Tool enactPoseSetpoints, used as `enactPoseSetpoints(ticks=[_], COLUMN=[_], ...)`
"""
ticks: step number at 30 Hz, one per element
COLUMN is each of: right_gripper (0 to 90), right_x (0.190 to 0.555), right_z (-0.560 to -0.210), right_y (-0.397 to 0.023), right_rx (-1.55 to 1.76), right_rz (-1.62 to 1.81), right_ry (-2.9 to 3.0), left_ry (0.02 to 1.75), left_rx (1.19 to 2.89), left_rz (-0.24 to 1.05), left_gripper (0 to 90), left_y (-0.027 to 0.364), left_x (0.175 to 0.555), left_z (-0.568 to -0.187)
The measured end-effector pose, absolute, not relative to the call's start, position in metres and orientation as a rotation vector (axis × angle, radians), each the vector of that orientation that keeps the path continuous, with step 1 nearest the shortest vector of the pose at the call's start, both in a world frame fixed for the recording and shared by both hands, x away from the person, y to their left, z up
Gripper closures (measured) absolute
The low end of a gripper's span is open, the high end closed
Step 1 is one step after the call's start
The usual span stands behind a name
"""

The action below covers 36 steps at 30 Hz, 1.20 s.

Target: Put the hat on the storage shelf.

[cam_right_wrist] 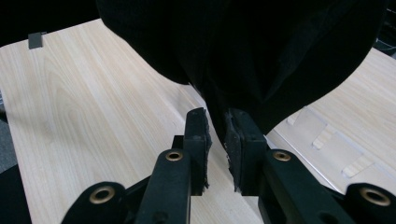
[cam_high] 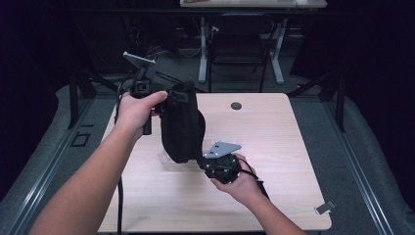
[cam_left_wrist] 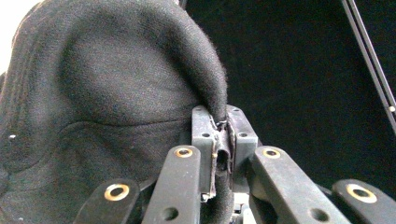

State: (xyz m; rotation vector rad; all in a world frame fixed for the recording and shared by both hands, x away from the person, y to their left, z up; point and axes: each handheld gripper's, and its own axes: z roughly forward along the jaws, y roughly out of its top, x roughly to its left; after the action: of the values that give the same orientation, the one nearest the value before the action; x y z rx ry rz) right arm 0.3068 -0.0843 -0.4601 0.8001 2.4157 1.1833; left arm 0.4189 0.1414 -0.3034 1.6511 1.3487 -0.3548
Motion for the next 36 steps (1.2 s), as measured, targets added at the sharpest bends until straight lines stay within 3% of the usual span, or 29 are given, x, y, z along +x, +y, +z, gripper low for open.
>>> enactPoseSetpoints(ticks=[28, 36], right_gripper=[84.3, 81.1], right_x=[0.3102, 0.3122], right_z=[-0.4594, -0.4581], right_y=[-0.0752, -0.0732], right_rx=[0.763, 0.768], right_rz=[1.125, 1.123], right_ry=[2.417, 2.422], left_ry=[1.346, 1.346], left_rx=[1.640, 1.653], left_rz=[-0.348, -0.334], left_gripper=[83.4, 83.5], left_y=[0.1367, 0.1345], left_x=[0.4192, 0.4192], left_z=[-0.3041, -0.3033])
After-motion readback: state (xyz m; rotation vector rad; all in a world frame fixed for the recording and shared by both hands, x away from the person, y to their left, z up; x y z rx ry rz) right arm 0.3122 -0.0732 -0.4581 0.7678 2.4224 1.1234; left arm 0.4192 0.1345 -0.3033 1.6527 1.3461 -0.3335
